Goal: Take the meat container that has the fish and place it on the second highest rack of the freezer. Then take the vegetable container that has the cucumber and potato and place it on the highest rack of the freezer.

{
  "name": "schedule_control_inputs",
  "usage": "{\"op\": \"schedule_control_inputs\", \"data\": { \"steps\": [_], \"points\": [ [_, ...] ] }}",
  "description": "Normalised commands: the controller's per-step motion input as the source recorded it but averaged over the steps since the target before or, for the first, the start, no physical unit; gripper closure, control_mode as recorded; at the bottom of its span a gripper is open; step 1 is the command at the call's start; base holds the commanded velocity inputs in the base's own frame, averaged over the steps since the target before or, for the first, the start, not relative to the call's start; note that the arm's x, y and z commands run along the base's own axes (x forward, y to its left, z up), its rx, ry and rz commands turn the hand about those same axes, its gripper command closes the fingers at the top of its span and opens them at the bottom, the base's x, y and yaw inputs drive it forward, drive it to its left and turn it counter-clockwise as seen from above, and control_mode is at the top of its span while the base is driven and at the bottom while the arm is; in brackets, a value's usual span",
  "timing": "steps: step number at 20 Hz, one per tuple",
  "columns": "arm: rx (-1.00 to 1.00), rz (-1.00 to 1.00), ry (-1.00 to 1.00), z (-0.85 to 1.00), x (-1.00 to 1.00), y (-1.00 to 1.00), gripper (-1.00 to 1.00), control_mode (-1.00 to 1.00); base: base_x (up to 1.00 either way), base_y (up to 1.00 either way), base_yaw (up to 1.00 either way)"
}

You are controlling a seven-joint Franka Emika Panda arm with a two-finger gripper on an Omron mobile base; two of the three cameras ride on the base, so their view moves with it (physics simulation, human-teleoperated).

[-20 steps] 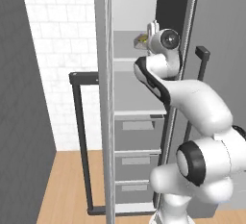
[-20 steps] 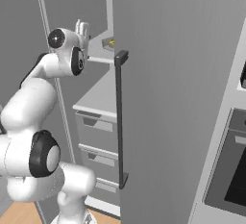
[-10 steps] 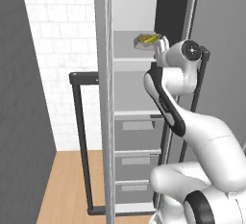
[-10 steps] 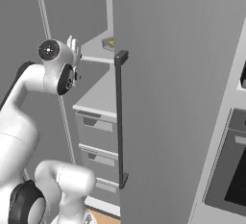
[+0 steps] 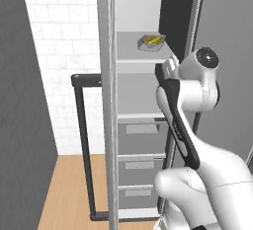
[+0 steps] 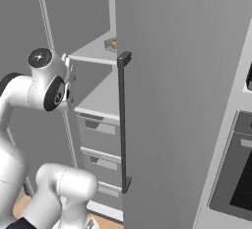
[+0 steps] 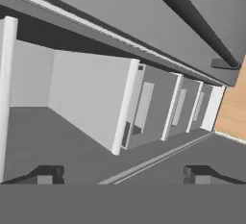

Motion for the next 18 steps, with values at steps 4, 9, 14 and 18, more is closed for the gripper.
{"op": "schedule_control_inputs", "data": {
  "steps": [4, 9, 14, 18],
  "points": [
    [-0.01, 0.04, 0.17, 0.00, -0.24, -0.02, -1.00, -1.00, 0.00, 0.00, 0.00],
    [0.00, 0.00, 0.00, 0.00, -0.36, -0.05, -1.00, 1.00, -0.31, -0.09, -0.03],
    [0.00, 0.00, 0.00, 0.00, 0.00, 0.00, -1.00, 1.00, -0.43, -0.75, -0.23],
    [0.00, 0.00, 0.00, 0.00, 0.00, 0.00, -1.00, 1.00, 0.00, -0.99, -0.29]
  ]
}}
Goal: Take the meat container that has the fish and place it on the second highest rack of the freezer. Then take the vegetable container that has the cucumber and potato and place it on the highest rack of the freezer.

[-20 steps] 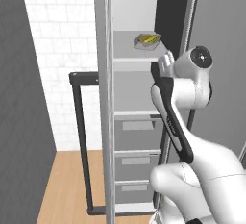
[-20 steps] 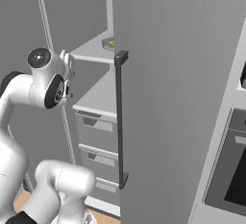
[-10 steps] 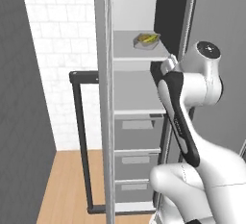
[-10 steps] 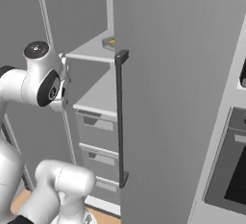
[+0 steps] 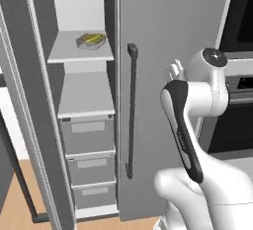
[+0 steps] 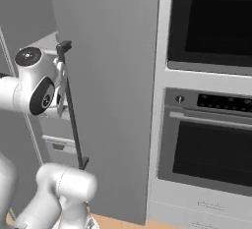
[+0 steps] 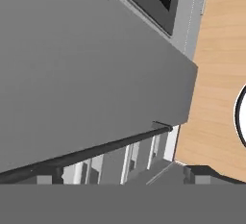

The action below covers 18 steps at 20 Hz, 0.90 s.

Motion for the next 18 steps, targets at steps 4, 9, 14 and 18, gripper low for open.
{"op": "schedule_control_inputs", "data": {
  "steps": [4, 9, 14, 18],
  "points": [
    [0.00, 0.00, 0.00, 0.00, 0.00, 0.00, -1.00, 1.00, 0.00, -1.00, -0.31],
    [0.00, 0.00, 0.00, 0.00, 0.00, 0.00, -1.00, 1.00, 0.00, -1.00, -0.23],
    [0.00, 0.00, 0.00, 0.00, 0.00, 0.00, -1.00, 1.00, 0.00, -1.00, -0.15],
    [0.00, 0.00, 0.00, 0.00, 0.00, 0.00, -1.00, 1.00, 0.03, -1.00, -0.08]
  ]
}}
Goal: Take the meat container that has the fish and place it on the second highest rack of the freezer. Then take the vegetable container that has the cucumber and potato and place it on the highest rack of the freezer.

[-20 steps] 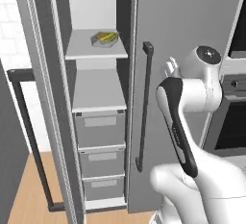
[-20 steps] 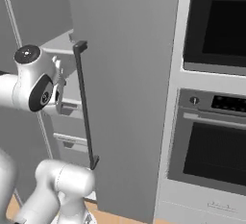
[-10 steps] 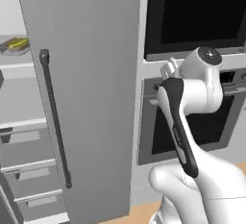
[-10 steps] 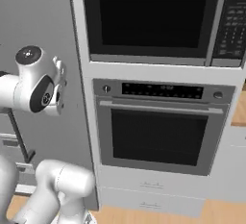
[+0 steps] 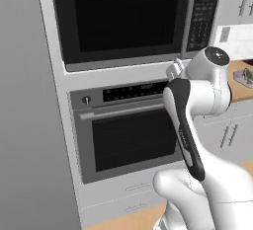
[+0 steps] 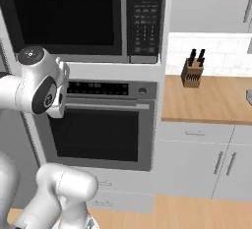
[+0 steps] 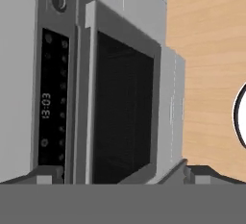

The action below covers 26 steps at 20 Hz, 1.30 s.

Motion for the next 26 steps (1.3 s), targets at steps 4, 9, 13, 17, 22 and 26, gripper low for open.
{"op": "schedule_control_inputs", "data": {
  "steps": [4, 9, 13, 17, 22, 26],
  "points": [
    [0.00, 0.00, 0.00, 0.00, 0.00, 0.00, -1.00, 1.00, 0.19, -1.00, -0.03],
    [0.00, 0.00, 0.00, 0.00, 0.00, 0.00, -1.00, 1.00, 0.38, -1.00, 0.00],
    [0.00, 0.00, 0.00, 0.00, 0.00, 0.00, -1.00, 1.00, 0.44, -1.00, 0.00],
    [0.00, 0.00, 0.00, 0.00, 0.00, 0.00, -1.00, 1.00, 0.51, -1.00, 0.01],
    [0.00, 0.00, 0.00, 0.00, 0.00, 0.00, -1.00, 1.00, 0.65, -0.92, 0.06],
    [0.00, 0.00, 0.00, 0.00, 0.00, 0.00, -1.00, 1.00, 0.81, -0.62, 0.13]
  ]
}}
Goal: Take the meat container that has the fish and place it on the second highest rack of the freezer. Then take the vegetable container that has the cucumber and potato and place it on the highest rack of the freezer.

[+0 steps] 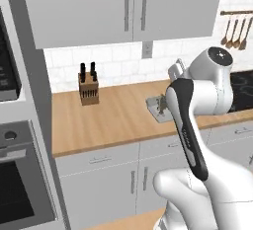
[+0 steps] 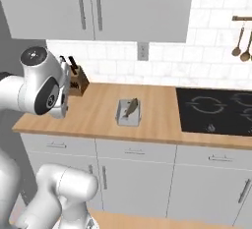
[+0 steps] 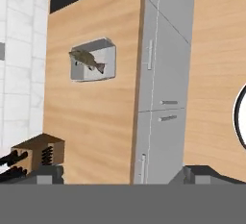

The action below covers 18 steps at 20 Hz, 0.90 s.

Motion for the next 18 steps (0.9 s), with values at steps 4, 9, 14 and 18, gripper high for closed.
{"op": "schedule_control_inputs", "data": {
  "steps": [4, 9, 14, 18],
  "points": [
    [0.00, 0.00, 0.00, 0.00, 0.00, 0.00, -1.00, 1.00, 0.83, -0.33, 0.15],
    [0.00, 0.00, 0.00, 0.00, 0.00, 0.00, -1.00, 1.00, 0.54, -0.24, 0.16],
    [0.00, 0.04, 0.05, -0.28, 0.01, -0.27, -1.00, -1.00, 0.13, -0.09, 0.06],
    [0.00, 0.00, 0.04, -0.49, 0.00, -0.77, -1.00, -1.00, 0.00, 0.00, 0.00]
  ]
}}
